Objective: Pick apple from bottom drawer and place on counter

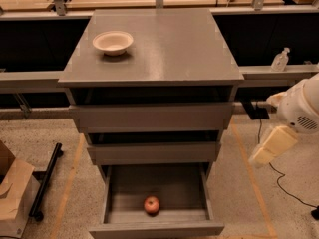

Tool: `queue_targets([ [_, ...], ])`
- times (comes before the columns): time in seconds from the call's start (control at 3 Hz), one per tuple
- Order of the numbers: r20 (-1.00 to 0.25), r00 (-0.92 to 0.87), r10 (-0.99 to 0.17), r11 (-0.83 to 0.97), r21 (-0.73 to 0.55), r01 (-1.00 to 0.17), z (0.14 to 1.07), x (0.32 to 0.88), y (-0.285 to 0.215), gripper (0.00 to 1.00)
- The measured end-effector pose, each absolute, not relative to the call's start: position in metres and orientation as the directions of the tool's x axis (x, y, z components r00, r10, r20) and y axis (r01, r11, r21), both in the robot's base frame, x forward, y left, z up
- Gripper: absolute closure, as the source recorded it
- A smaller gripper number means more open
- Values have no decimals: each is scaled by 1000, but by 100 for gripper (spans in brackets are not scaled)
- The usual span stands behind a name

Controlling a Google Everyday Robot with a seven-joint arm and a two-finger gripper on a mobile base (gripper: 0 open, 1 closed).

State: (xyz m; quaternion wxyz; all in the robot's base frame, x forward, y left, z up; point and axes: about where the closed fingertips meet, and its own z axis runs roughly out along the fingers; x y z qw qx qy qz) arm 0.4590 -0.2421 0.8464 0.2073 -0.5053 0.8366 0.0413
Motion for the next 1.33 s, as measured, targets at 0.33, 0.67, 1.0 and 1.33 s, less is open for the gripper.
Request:
queue_targets([
  [0.33,-500,-462,-733,531,6,-847,791,466,-217,0],
  [0.67,-529,-503,-683,548,84,-832,734,475,-192,0],
  [1.0,-522,-602,-604,612,180,-770,675,477,-183,0],
  [1.33,-523,-607,-598,617,182,-765,672,478,-182,0],
])
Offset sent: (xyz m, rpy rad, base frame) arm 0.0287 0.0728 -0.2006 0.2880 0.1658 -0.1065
